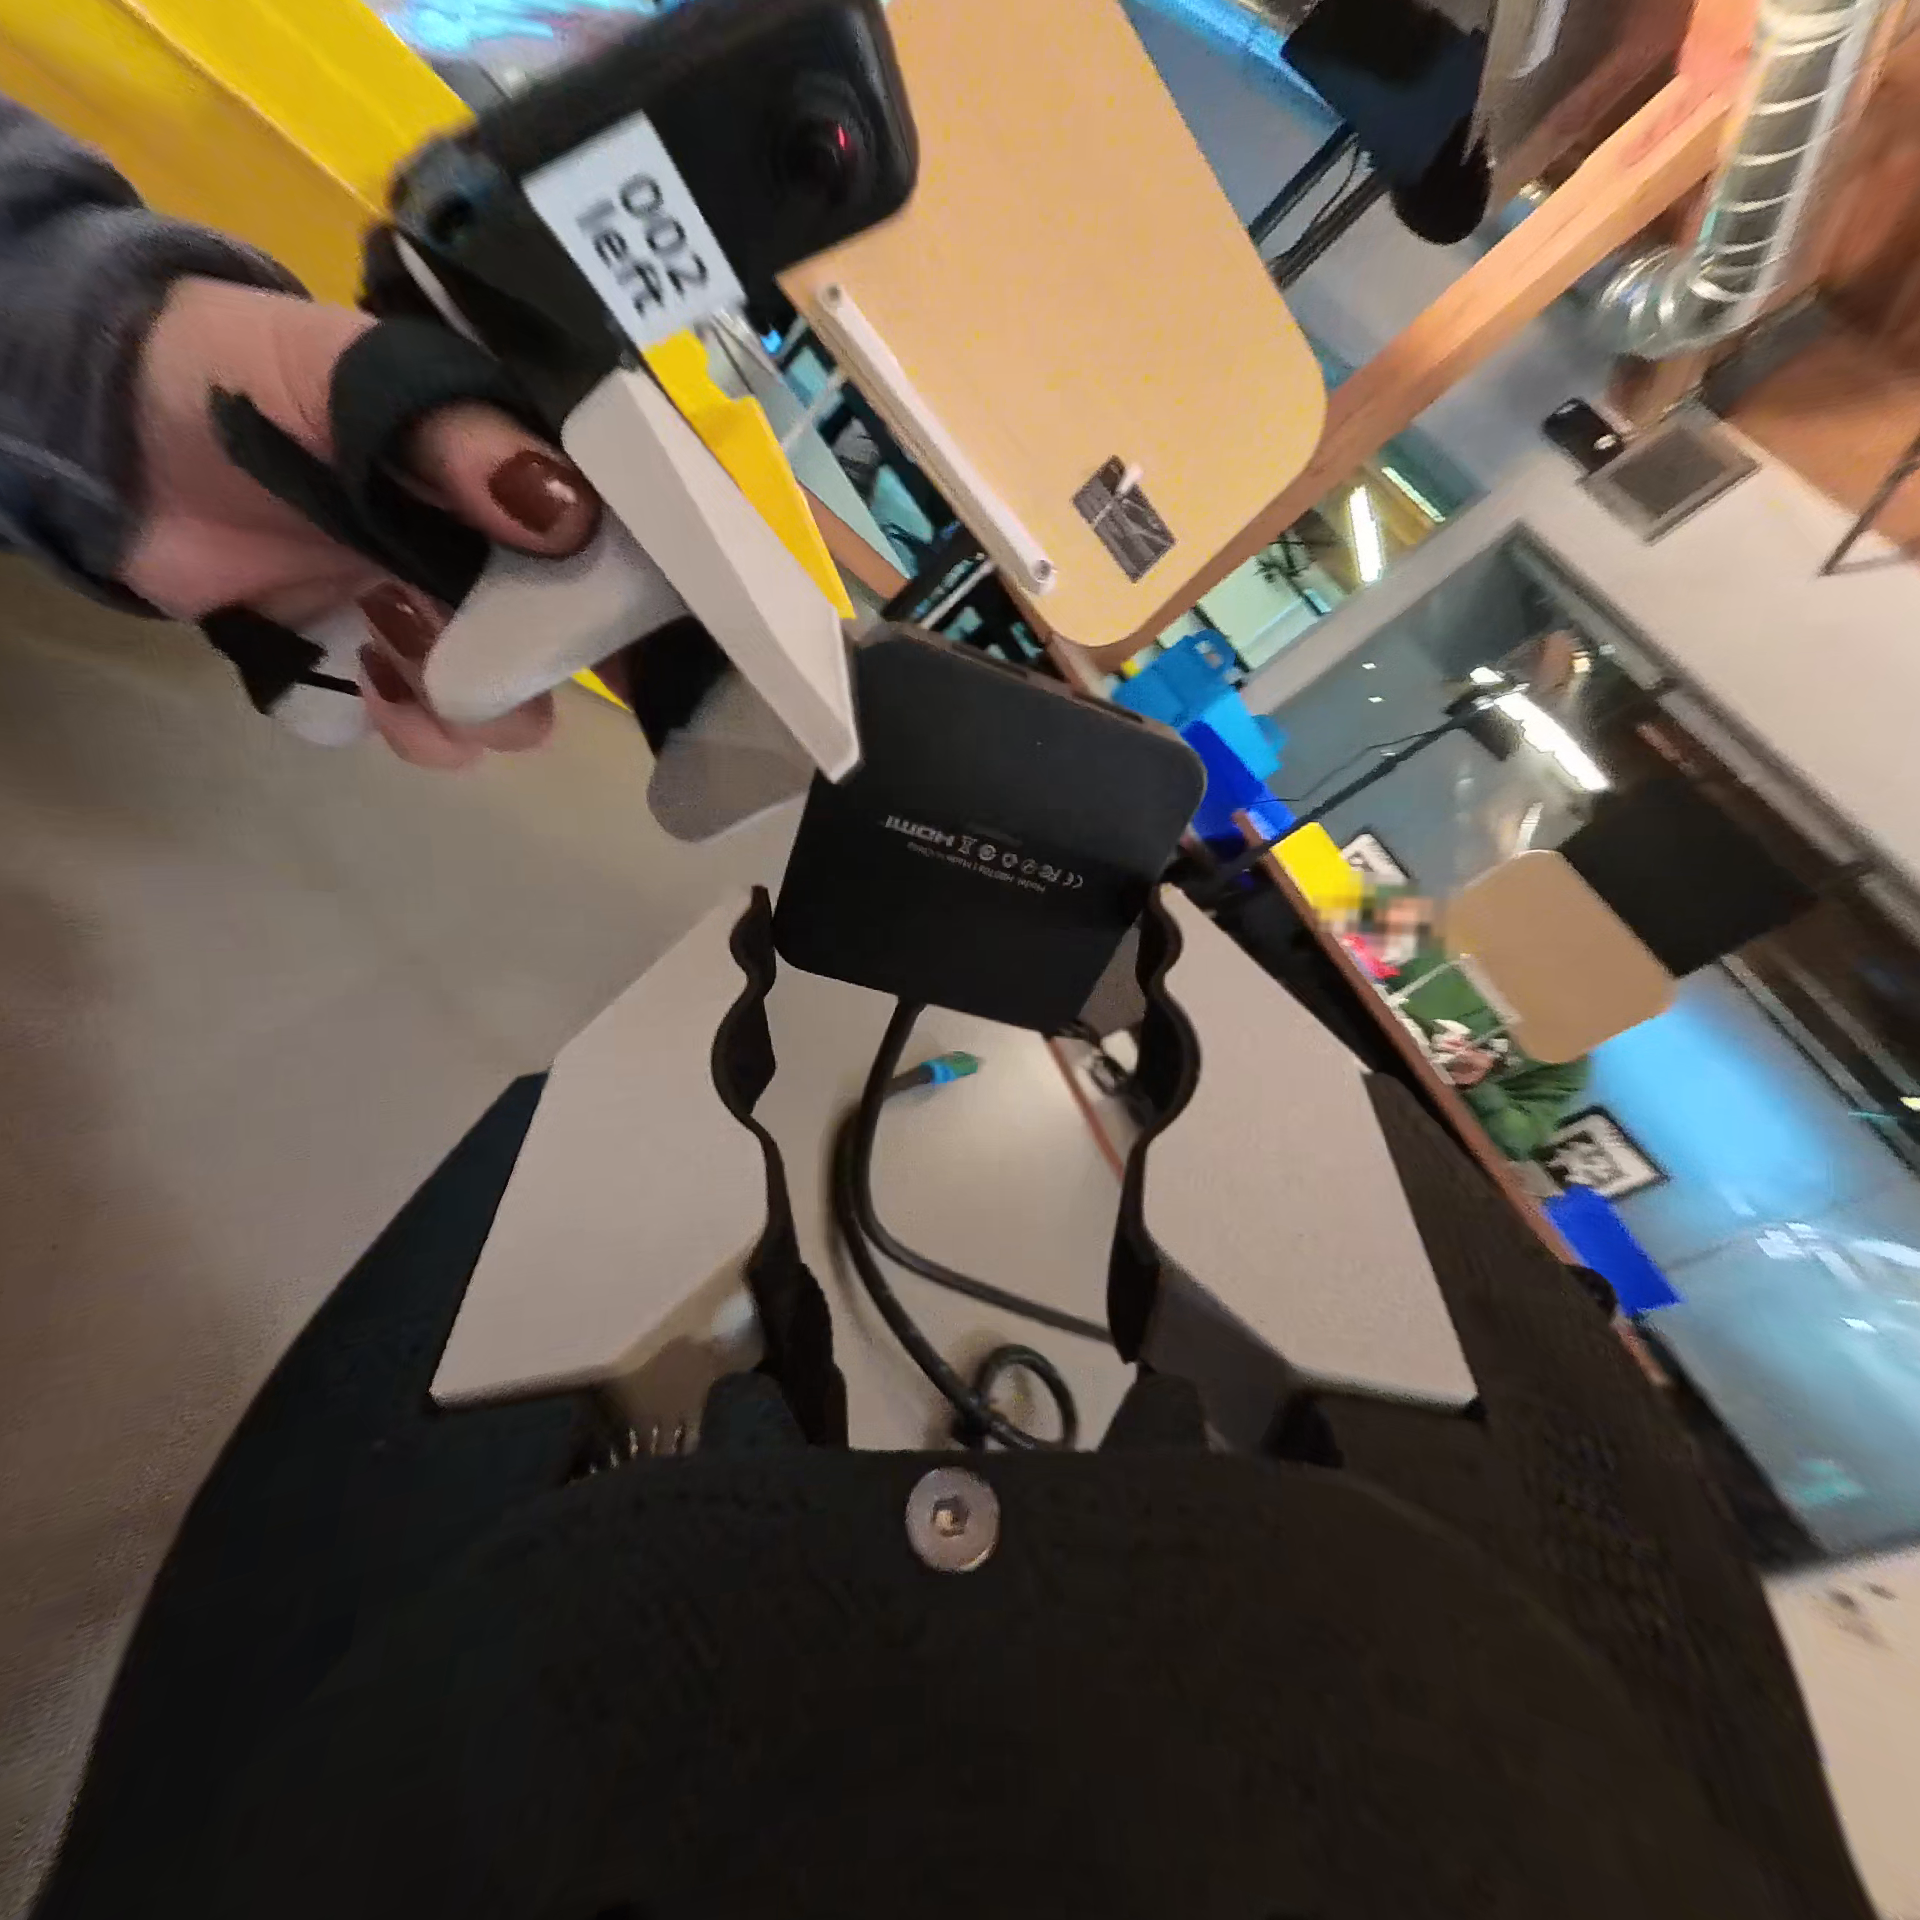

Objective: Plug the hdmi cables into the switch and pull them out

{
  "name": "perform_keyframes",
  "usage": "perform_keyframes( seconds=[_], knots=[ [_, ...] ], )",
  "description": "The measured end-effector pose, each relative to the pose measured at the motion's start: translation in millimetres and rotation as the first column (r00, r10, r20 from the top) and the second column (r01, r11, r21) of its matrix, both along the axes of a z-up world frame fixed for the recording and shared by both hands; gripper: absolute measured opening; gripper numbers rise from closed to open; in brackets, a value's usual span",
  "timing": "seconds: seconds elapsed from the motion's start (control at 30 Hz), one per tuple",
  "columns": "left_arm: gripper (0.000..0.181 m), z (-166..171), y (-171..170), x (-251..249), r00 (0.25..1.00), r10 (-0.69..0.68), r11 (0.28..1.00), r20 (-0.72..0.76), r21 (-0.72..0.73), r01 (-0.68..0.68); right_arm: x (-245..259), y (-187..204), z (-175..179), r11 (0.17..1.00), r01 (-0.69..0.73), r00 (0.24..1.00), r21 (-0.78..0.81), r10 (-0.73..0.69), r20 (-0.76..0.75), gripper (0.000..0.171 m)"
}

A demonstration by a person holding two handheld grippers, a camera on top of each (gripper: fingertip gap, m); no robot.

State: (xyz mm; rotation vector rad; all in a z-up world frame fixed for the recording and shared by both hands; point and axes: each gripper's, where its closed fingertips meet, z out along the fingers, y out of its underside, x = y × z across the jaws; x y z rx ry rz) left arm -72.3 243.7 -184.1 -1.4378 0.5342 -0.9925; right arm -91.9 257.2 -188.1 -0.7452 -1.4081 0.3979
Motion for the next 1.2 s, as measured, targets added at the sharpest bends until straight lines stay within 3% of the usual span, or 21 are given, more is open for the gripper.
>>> perform_keyframes(
  seconds=[0.13, 0.27, 0.47, 0.53, 0.6, 0.7, 0.87, 1.03, 1.2],
  knots=[
    [0.046, -0.8, 8.0, -1.7, 0.977, 0.176, 0.979, -0.123, 0.123, -0.161, 3.0, 13.3, 5.2, 0.970, 0.150, 0.989, 0.190, -0.146, -0.033, 0.069],
    [0.054, 5.4, 9.5, -3.6, 0.952, 0.269, 0.949, -0.145, 0.206, -0.237, 1.2, 19.4, 2.5, 0.913, 0.234, 0.971, 0.334, -0.238, -0.030, 0.070],
    [0.045, -1.3, 19.1, -13.8, 0.856, 0.432, 0.892, -0.285, 0.278, -0.357, -2.6, 11.8, 2.3, 0.675, 0.267, 0.945, 0.688, -0.325, -0.048, 0.069],
    [0.035, -6.9, 19.5, -10.6, 0.836, 0.435, 0.890, -0.333, 0.299, -0.344, -5.1, 5.1, 2.7, 0.617, 0.252, 0.946, 0.746, -0.319, -0.056, 0.069],
    [0.013, -10.8, 19.0, -8.9, 0.811, 0.447, 0.882, -0.376, 0.335, -0.331, -6.9, 3.0, 0.2, 0.591, 0.238, 0.946, 0.771, -0.322, -0.046, 0.069],
    [0.011, -18.7, 24.8, -16.0, 0.755, 0.489, 0.865, -0.437, 0.357, -0.353, -6.7, 5.6, -9.4, 0.659, 0.197, 0.955, 0.726, -0.295, 0.009, 0.065],
    [0.011, -29.3, 27.4, -36.9, 0.590, 0.607, 0.785, -0.533, 0.522, -0.335, 11.5, 22.7, -3.4, 0.749, 0.240, 0.953, 0.618, -0.304, -0.002, 0.064],
    [0.011, -36.1, 12.2, -25.5, 0.544, 0.601, 0.758, -0.585, 0.633, -0.157, 14.0, 29.7, -19.3, 0.837, 0.198, 0.956, 0.509, -0.280, 0.088, 0.055],
    [0.011, -48.8, 0.9, -15.3, 0.544, 0.557, 0.761, -0.627, 0.648, -0.032, 5.2, 25.9, -45.3, 0.852, 0.132, 0.940, 0.507, -0.270, 0.210, 0.039]
  ],
)
